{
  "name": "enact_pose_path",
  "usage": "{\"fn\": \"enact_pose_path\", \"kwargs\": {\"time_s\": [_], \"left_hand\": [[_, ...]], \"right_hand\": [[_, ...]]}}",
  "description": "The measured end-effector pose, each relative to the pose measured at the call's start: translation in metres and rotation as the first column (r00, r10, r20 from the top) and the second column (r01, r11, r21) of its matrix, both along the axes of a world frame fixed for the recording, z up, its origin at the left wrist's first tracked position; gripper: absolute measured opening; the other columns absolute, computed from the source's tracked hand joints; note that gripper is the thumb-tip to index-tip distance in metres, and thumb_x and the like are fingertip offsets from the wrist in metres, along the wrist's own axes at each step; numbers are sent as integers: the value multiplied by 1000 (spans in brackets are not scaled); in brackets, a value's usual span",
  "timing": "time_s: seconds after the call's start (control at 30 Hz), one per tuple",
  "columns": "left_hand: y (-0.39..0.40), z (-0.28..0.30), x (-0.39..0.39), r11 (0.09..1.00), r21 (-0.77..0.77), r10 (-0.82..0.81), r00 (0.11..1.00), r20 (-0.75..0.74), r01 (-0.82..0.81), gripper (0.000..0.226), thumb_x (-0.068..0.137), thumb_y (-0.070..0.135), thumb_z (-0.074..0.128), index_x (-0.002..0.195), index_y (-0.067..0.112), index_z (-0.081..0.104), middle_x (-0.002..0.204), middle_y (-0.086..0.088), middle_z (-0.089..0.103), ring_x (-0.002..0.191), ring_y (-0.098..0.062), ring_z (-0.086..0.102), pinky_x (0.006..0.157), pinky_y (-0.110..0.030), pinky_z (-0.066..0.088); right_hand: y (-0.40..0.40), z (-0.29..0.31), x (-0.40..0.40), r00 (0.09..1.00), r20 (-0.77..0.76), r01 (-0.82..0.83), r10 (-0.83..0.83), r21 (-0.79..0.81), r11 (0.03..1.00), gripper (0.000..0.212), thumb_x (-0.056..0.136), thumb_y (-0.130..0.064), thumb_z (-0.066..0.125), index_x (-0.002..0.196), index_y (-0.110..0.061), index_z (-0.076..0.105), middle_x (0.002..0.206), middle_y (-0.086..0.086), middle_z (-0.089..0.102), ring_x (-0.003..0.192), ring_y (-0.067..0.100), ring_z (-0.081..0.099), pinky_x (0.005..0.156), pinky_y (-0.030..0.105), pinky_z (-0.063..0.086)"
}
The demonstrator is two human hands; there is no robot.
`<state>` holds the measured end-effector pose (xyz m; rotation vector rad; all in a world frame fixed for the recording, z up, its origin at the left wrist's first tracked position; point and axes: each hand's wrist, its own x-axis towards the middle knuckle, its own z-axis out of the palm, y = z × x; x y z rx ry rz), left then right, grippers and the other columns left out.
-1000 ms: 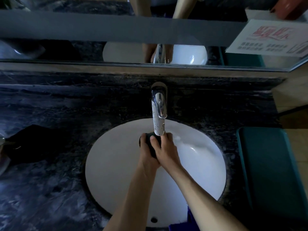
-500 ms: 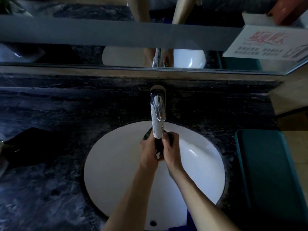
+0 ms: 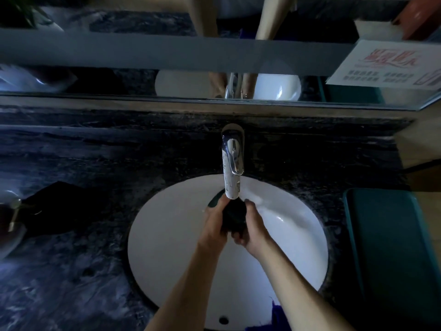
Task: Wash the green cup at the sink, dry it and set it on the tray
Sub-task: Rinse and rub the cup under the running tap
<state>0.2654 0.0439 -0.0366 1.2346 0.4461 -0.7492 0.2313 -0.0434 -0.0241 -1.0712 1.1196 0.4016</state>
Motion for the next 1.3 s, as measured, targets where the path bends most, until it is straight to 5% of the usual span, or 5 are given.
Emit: {"fn": "enact_pose_path", "kwargs": {"time_s": [0.2,0.33,0.6,0.77,1.3], "left_hand": [[3,-7,-7,981,191,-56,978,201,16,60,70,25,87,118,6,56,104,-12,71,91,-24,71,76,-32,59],[1,-1,-4,969,247,-102,937,333,18,56,78,-18,76,102,27,53,77,12,72,60,7,65,54,-12,52],[9,-8,-9,949,311,-174,917,359,59,71,67,-10,89,122,20,56,100,13,68,83,16,65,70,-16,57],[13,-8,0,954,234,-250,929,274,188,46,68,3,91,107,19,72,102,-13,77,95,-20,75,77,-28,57],[33,-8,-12,950,308,-145,935,323,41,66,71,-5,86,127,10,55,115,-20,68,104,-40,68,64,-34,62]], "right_hand": [[-8,-9,-1,993,-107,-73,55,-174,982,41,104,-41,34,107,-11,62,98,20,73,63,32,70,54,35,58],[-17,-10,-10,993,-78,-109,91,-279,954,21,101,-17,38,98,-14,58,108,21,70,64,28,65,62,34,53],[-23,9,-7,991,58,-85,118,-402,912,15,96,-13,48,91,-14,62,94,16,72,67,25,65,60,32,49],[-22,43,8,964,218,0,151,-568,823,15,94,-17,54,86,-23,64,85,1,69,78,24,65,65,37,49],[-9,102,37,827,536,50,171,-373,926,37,103,-15,58,86,16,50,60,7,45,44,11,37,36,17,26]]}}
